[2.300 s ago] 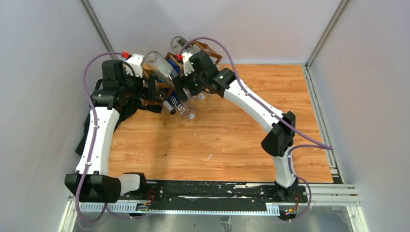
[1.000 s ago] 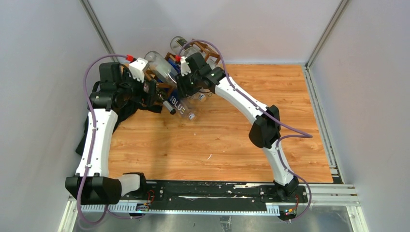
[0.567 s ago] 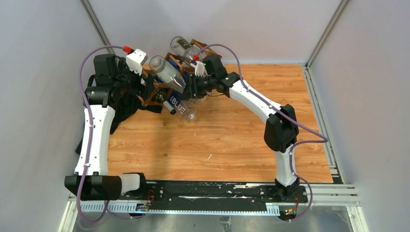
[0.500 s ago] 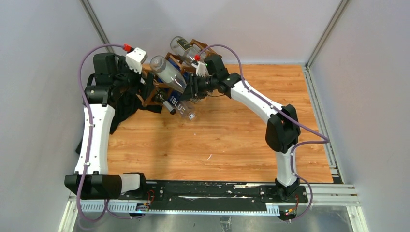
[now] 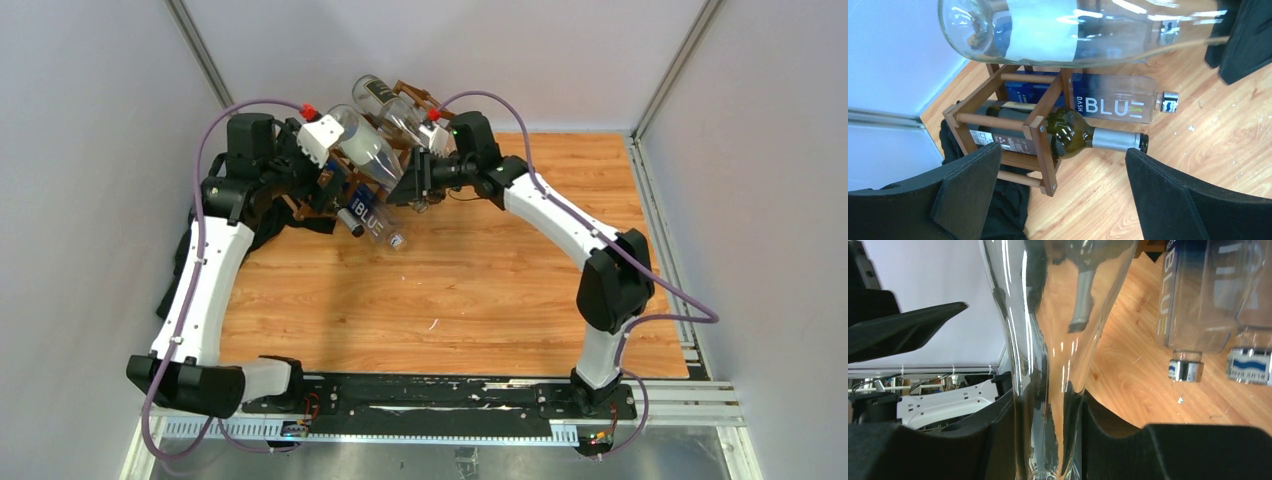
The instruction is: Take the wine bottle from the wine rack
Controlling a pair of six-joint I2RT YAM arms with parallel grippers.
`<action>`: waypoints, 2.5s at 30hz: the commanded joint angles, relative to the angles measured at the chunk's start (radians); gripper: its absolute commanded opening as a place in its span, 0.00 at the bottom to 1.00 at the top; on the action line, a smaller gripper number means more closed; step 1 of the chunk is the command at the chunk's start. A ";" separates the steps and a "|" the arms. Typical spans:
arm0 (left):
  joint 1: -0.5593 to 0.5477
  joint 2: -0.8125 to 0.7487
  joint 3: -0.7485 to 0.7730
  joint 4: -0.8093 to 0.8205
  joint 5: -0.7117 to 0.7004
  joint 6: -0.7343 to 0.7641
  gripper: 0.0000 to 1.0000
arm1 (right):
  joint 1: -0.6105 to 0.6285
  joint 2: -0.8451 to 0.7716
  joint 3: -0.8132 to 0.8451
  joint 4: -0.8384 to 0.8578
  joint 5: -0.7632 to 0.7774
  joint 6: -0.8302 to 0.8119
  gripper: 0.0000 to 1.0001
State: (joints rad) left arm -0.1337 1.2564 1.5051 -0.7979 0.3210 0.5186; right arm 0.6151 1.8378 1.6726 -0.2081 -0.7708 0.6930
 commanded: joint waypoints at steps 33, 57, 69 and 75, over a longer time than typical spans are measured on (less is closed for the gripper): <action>-0.433 -0.394 -0.544 0.268 -0.012 0.919 0.92 | 0.132 -0.554 -0.269 -0.363 0.052 -0.349 0.00; -0.443 -0.516 -0.730 0.400 -0.021 0.856 0.97 | 0.353 -0.538 -0.194 -0.471 0.116 -0.461 0.00; -0.442 -0.536 -0.731 0.399 -0.005 0.786 1.00 | 0.393 -0.557 -0.219 -0.456 0.082 -0.510 0.00; -0.442 -0.549 -0.761 0.414 -0.007 0.794 1.00 | 0.405 -0.578 -0.238 -0.439 0.070 -0.518 0.00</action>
State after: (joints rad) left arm -0.5720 0.7128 0.7559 -0.4919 0.3244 1.2991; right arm 0.9710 1.3380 1.4017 -0.8005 -0.5163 0.2573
